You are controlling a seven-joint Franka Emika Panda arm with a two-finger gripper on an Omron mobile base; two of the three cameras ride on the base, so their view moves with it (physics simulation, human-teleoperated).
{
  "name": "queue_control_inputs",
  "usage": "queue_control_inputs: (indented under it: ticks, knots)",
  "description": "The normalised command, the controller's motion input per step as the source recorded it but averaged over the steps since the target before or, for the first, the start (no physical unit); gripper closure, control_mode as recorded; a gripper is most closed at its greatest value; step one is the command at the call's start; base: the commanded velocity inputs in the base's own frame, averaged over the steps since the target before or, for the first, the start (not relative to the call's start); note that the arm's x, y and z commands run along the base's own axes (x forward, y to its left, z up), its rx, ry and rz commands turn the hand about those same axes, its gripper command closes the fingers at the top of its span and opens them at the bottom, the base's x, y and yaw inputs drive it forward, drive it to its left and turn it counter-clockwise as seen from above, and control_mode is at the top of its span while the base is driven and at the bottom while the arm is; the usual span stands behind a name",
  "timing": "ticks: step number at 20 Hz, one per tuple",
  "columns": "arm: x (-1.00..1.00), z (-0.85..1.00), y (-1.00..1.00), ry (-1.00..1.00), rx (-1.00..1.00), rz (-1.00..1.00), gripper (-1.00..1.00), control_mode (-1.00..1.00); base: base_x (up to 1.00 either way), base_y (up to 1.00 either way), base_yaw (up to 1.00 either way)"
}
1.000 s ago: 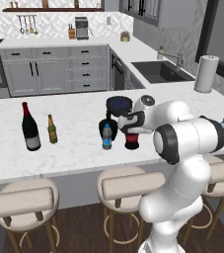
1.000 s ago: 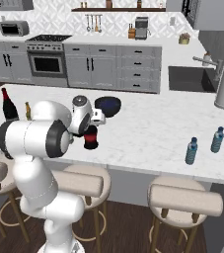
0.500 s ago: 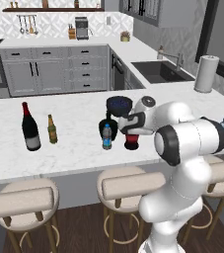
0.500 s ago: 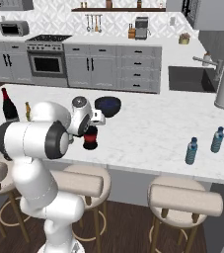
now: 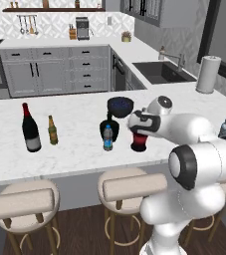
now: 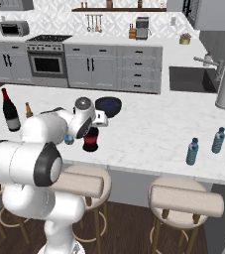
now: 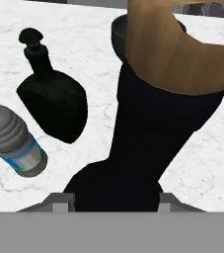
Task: Move the plastic bottles in the middle to the plastics group, and the glass bottles in the middle to the glass group.
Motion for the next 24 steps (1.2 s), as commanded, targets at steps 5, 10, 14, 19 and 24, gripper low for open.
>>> queue_control_inputs:
  ticks: [5, 10, 14, 19, 24]
  knots:
    - [-0.69, 0.22, 0.05, -0.05, 0.03, 0.15, 1.00, -1.00, 0.00, 0.00, 0.00]
    - [-0.67, 0.31, 0.57, 0.00, 0.00, 0.23, 1.00, -1.00, 0.00, 0.00, 0.00]
    - [-0.50, 0.30, 1.00, -0.02, 0.00, 0.13, 1.00, -1.00, 0.00, 0.00, 0.00]
    - [-0.38, 0.20, 0.99, -0.01, 0.00, 0.09, 1.00, -1.00, 0.00, 0.00, 0.00]
    - [-0.08, 0.17, 0.98, -0.08, 0.00, 0.05, 1.00, -1.00, 0.00, 0.00, 0.00]
